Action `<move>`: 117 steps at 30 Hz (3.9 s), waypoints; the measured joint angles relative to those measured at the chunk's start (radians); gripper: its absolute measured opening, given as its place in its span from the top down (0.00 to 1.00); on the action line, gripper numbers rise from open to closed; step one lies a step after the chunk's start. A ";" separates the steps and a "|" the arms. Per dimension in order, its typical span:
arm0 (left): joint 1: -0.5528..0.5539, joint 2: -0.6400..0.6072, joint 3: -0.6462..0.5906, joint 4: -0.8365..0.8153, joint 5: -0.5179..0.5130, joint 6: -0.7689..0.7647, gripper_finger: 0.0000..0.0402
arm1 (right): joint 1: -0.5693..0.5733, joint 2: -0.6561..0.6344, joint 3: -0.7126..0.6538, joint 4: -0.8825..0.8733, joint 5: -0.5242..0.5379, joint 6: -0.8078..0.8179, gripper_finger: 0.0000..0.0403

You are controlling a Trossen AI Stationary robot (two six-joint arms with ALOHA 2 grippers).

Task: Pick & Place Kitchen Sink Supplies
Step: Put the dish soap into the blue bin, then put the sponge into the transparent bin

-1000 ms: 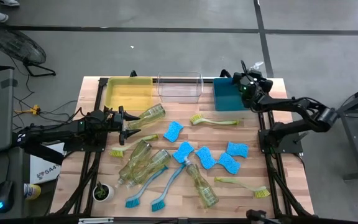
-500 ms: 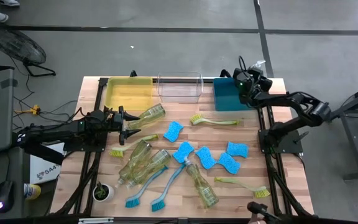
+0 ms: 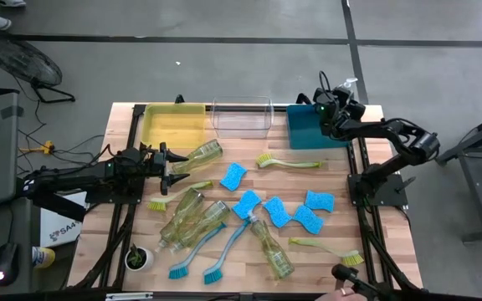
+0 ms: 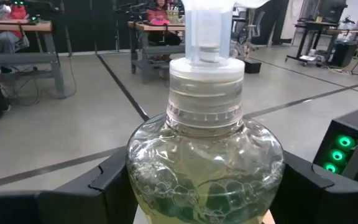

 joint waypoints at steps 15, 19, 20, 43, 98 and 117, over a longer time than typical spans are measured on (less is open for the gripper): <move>0.000 0.000 0.000 0.000 0.000 0.000 0.30 | -0.002 0.000 0.000 -0.005 -0.079 -0.036 0.22; 0.000 0.000 0.000 0.000 0.000 0.000 0.30 | -0.002 0.000 0.000 -0.004 -0.083 -0.087 0.19; 0.000 0.000 0.000 0.000 0.000 0.000 0.30 | -0.002 0.000 0.000 -0.003 -0.073 -0.102 0.19; 0.000 0.000 0.000 0.000 0.000 0.000 0.30 | 0.008 0.000 -0.002 0.006 0.005 -0.150 0.07; 0.000 0.000 0.000 0.000 0.000 0.000 0.30 | 0.257 -0.002 -0.002 0.382 0.246 -0.874 0.07; 0.000 0.000 0.000 0.000 0.000 0.000 0.30 | 0.657 -0.002 -0.002 0.555 0.256 -1.122 0.07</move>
